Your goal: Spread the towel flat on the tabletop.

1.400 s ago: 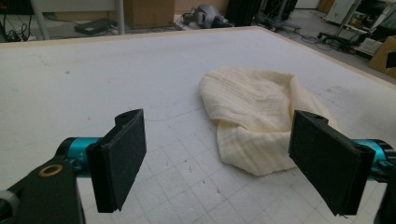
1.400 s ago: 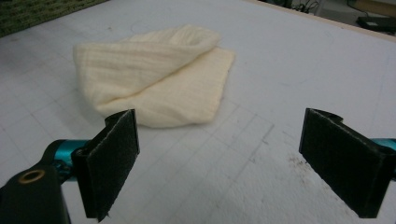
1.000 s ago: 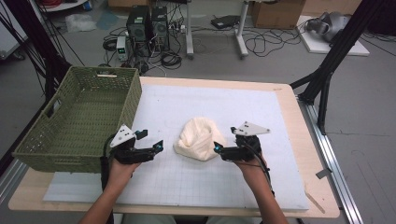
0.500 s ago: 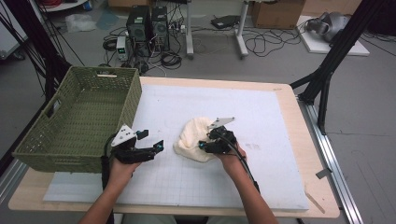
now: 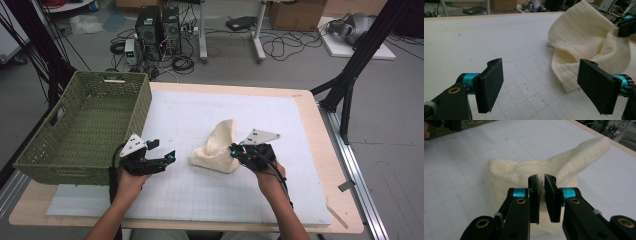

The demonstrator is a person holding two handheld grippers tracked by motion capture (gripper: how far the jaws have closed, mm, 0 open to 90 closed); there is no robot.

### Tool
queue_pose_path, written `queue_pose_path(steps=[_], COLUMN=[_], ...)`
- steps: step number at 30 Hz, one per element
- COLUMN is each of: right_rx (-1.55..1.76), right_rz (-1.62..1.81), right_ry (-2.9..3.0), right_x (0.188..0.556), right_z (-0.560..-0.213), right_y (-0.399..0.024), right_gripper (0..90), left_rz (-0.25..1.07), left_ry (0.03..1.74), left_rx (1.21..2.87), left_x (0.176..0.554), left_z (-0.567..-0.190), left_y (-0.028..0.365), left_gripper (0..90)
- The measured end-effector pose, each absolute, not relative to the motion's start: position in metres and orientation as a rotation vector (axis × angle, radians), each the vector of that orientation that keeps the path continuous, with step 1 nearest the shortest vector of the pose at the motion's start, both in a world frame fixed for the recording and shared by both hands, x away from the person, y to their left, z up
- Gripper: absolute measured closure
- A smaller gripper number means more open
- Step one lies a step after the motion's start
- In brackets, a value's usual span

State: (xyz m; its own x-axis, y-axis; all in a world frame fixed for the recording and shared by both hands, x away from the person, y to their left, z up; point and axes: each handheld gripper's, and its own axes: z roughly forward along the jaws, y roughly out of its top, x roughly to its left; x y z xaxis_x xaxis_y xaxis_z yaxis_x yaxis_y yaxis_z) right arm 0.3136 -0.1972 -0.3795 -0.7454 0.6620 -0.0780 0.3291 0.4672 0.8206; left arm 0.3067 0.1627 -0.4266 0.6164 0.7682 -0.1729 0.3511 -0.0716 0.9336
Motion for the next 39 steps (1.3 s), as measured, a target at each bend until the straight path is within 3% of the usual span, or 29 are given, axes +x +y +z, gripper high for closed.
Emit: queue_pose_path(steps=[11,18,27,39], right_rx=[0.984,1.078,1.092,1.068], right_rz=[0.98,1.018,1.075,0.796], right_ry=[2.295,2.214,2.149,2.366], right_x=[0.276,0.269,0.311,0.358], right_z=[-0.41,-0.407,-0.386,-0.42], right_y=[-0.261,-0.279,-0.247,-0.193], right_gripper=[81.6,64.7,44.2,45.8], left_rz=[0.441,0.435,0.432,0.427], left_ry=[0.939,0.934,0.932,0.927], left_rx=[1.679,1.69,1.691,1.697], left_x=[0.307,0.307,0.307,0.307], left_z=[-0.428,-0.429,-0.43,-0.43], left_y=[0.161,0.157,0.156,0.156], left_gripper=[21.6,21.7,21.7,21.8])
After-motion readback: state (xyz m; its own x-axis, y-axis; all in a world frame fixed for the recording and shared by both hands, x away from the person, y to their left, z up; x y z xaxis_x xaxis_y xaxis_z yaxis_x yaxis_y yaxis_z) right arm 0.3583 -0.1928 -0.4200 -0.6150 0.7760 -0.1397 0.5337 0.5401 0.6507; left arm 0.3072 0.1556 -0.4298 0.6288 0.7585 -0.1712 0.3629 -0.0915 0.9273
